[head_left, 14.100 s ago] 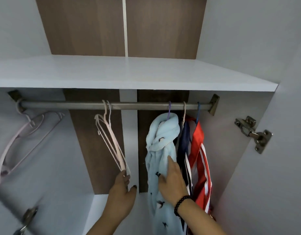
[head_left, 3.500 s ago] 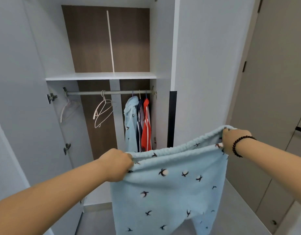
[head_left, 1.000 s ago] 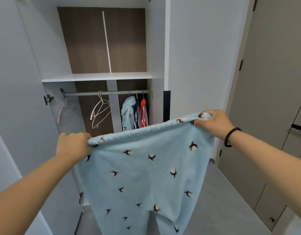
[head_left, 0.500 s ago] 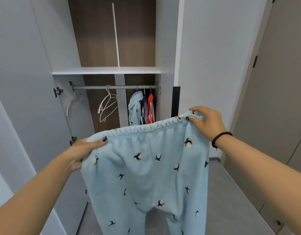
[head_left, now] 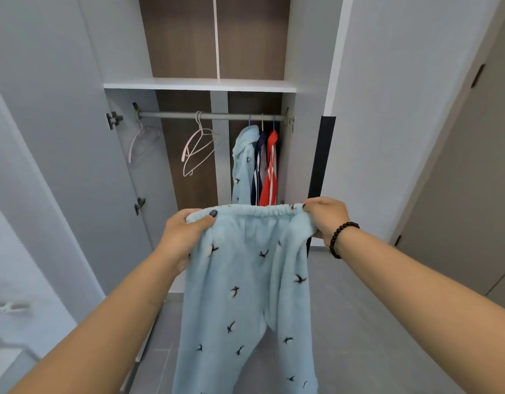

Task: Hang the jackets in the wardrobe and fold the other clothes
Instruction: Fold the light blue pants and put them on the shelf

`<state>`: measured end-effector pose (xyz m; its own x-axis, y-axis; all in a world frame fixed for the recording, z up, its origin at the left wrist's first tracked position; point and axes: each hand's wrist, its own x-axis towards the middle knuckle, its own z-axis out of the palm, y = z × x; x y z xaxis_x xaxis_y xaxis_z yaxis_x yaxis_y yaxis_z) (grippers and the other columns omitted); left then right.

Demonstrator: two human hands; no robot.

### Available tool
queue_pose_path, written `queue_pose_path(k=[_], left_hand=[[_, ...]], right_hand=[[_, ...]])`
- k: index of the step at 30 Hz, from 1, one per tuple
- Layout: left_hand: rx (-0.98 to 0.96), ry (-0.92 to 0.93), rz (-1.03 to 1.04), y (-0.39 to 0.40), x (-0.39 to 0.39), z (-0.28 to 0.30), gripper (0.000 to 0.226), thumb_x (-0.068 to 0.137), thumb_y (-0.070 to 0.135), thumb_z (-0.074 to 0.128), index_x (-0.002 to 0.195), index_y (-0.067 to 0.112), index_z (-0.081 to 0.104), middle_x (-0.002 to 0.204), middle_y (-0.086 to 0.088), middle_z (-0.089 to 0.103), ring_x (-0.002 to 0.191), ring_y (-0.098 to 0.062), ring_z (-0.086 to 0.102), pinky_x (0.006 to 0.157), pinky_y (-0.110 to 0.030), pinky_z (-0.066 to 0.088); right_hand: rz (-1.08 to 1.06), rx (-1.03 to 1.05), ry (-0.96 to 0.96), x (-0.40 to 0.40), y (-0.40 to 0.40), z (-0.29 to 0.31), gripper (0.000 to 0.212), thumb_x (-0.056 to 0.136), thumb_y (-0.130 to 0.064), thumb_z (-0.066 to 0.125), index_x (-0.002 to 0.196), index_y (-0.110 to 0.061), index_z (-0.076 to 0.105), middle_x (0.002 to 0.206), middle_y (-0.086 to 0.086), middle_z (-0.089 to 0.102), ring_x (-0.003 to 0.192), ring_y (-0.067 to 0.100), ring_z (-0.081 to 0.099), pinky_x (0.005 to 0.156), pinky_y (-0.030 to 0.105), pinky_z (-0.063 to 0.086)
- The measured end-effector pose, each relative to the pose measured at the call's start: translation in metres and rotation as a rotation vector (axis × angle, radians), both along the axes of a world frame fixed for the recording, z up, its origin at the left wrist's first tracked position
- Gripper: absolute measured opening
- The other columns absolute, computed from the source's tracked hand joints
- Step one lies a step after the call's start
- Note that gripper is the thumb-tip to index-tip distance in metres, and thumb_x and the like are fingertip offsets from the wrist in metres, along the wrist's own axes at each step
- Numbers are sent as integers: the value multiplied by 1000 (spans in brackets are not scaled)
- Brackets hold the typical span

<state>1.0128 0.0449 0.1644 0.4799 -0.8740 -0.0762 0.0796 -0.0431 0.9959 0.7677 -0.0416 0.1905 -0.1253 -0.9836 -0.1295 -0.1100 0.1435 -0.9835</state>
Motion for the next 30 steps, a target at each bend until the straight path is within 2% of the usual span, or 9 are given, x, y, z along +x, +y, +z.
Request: queue_pose_path(k=[3,8,13,16,19,22,25,27,30], left_hand=[[-79,-46,-11,5,1,9,19,82,24,77,98,17,69,99,-6,73,89,-22,71,72,-33,58],[-264,-57,-40,19,-12,31,20,79,24,79,95,19,68,100,-5,72,85,-15,70,65,-23,55],[-463,27,-170,38,-20,60,28,76,32,73,99,18,67,93,0,75,83,-11,71,64,-19,54],[-507,60,-247,50,-11,74,39,80,40,74,109,17,64,104,-4,74,95,-18,69,74,-25,57],[-575,-122,-339,60,-7,85,66,61,43,88,116,20,61,114,-2,70,105,-17,67,82,-25,56],[-582,-356,-311,58,-9,88,59,64,9,89,115,22,62,113,3,68,105,-15,66,80,-22,55],[-577,-339,-329,55,-9,85,51,74,-14,73,110,20,64,106,6,70,100,-13,68,77,-19,54],[-580,-279,-385,53,-7,81,49,77,-18,66,107,22,64,102,7,71,98,-11,67,76,-20,54],[-579,-146,-433,49,-4,77,46,78,-14,63,103,24,66,104,0,70,99,-17,67,77,-26,55]], right_hand=[[175,-79,1,22,22,17,23,85,-4,57,79,-21,72,92,4,69,89,22,66,69,38,59],[451,-155,-50,52,65,56,21,85,-2,58,90,-13,76,95,4,69,78,13,63,49,19,50],[644,-179,-196,66,89,90,21,88,0,55,101,-1,72,103,22,70,83,22,70,64,29,60],[786,-231,-200,63,94,107,28,87,7,52,105,-3,70,110,20,68,92,27,70,77,31,60],[870,-345,-74,63,97,117,31,87,12,52,106,-6,69,105,16,71,94,23,70,78,27,59],[763,-459,78,63,96,121,27,86,9,51,104,1,69,95,18,71,74,15,70,66,21,58],[659,-684,388,55,89,115,18,83,-6,64,97,-13,72,78,7,63,69,10,60,66,26,52],[634,-775,623,46,80,107,12,80,-21,70,92,-24,69,89,2,49,84,10,47,78,28,43],[733,-653,798,32,65,90,25,73,-41,77,93,-29,67,119,-5,37,118,13,30,105,35,29]])
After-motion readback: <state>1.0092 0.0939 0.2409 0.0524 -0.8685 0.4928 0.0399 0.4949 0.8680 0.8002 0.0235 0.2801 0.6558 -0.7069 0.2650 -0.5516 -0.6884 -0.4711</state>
